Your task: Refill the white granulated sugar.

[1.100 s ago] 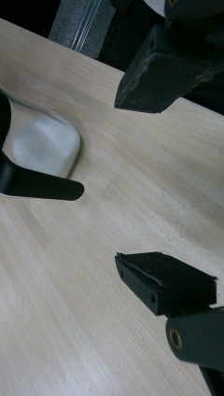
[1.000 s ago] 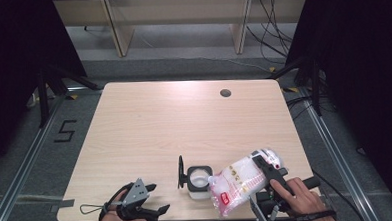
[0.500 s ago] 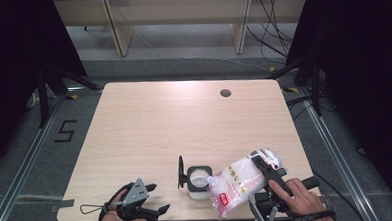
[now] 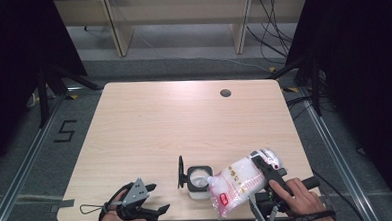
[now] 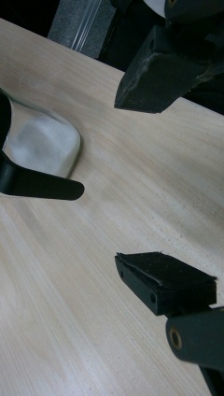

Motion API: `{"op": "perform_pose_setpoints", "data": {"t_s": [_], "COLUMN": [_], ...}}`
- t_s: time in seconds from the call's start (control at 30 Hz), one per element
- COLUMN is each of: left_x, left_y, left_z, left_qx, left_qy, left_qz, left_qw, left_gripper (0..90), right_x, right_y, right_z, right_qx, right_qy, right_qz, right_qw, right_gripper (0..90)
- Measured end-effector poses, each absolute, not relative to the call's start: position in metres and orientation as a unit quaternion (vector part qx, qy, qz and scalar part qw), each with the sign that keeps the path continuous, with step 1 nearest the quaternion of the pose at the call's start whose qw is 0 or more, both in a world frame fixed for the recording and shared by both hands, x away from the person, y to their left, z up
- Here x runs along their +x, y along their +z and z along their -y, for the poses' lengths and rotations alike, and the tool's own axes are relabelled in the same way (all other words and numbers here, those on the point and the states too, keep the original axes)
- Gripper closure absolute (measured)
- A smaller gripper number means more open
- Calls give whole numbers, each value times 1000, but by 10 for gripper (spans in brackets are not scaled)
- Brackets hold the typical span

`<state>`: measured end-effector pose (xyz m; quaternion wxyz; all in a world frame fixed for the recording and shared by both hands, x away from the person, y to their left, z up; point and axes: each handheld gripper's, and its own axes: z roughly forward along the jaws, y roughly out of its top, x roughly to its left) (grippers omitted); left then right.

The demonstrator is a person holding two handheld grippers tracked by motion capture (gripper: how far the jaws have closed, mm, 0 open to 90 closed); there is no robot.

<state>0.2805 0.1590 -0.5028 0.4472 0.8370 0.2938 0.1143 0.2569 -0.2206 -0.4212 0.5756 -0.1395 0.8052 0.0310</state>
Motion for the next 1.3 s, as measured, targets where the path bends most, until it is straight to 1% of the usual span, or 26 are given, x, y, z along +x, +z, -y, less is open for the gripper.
{"op": "perform_pose_setpoints", "data": {"t_s": [0.07, 0.2, 0.27, 0.37, 0.4, 0.57, 0.6, 0.67, 0.7, 0.73, 0.77, 0.8, 0.87, 0.9, 1.03, 1.07, 1.13, 1.2, 1.23, 1.3], "left_x": [281, 281, 281, 281, 281, 282, 281, 281, 281, 281, 281, 281, 281, 280, 282, 281, 282, 281, 281, 281], "left_y": [-503, -503, -503, -503, -503, -503, -503, -503, -503, -503, -503, -503, -503, -503, -503, -503, -503, -503, -503, -503], "left_z": [-159, -159, -159, -159, -159, -159, -159, -159, -159, -159, -159, -159, -159, -159, -160, -159, -159, -159, -159, -160], "left_qx": [837, 835, 838, 836, 835, 838, 837, 836, 837, 836, 836, 836, 836, 836, 840, 838, 839, 836, 836, 838], "left_qy": [114, 113, 117, 113, 113, 117, 114, 115, 115, 112, 112, 112, 112, 113, 119, 116, 117, 111, 112, 116], "left_qz": [-293, -294, -287, -294, -294, -286, -293, -294, -292, -293, -293, -294, -294, -295, -283, -289, -283, -295, -294, -289], "left_qw": [448, 451, 449, 449, 451, 450, 447, 449, 449, 450, 450, 450, 449, 448, 447, 448, 450, 450, 450, 448], "left_gripper": [201, 201, 201, 201, 201, 201, 201, 201, 201, 201, 201, 201, 201, 201, 201, 201, 201, 201, 201, 201], "right_x": [259, 261, 261, 259, 260, 259, 260, 258, 259, 257, 257, 260, 262, 259, 259, 259, 260, 258, 257, 258], "right_y": [-419, -417, -417, -419, -417, -418, -418, -421, -419, -423, -423, -418, -415, -419, -416, -417, -418, -418, -419, -418], "right_z": [220, 222, 222, 224, 224, 224, 223, 222, 221, 222, 222, 220, 220, 222, 223, 223, 223, 222, 223, 223], "right_qx": [-160, -166, -165, -141, -154, -147, -158, -140, -162, -127, -127, -174, -186, -148, -158, -155, -156, -151, -139, -144], "right_qy": [33, 30, 30, 30, 27, 28, 29, 30, 25, 39, 39, 28, 21, 30, 22, 23, 29, 27, 30, 33], "right_qz": [-799, -796, -797, -803, -799, -802, -797, -804, -799, -807, -807, -796, -798, -802, -798, -807, -801, -803, -809, -804], "right_qw": [579, 581, 580, 579, 581, 578, 582, 577, 578, 575, 575, 580, 572, 578, 582, 569, 577, 576, 571, 577], "right_gripper": [431, 432, 432, 432, 432, 432, 432, 433, 432, 432, 432, 432, 433, 433, 433, 433, 433, 433, 433, 433]}}
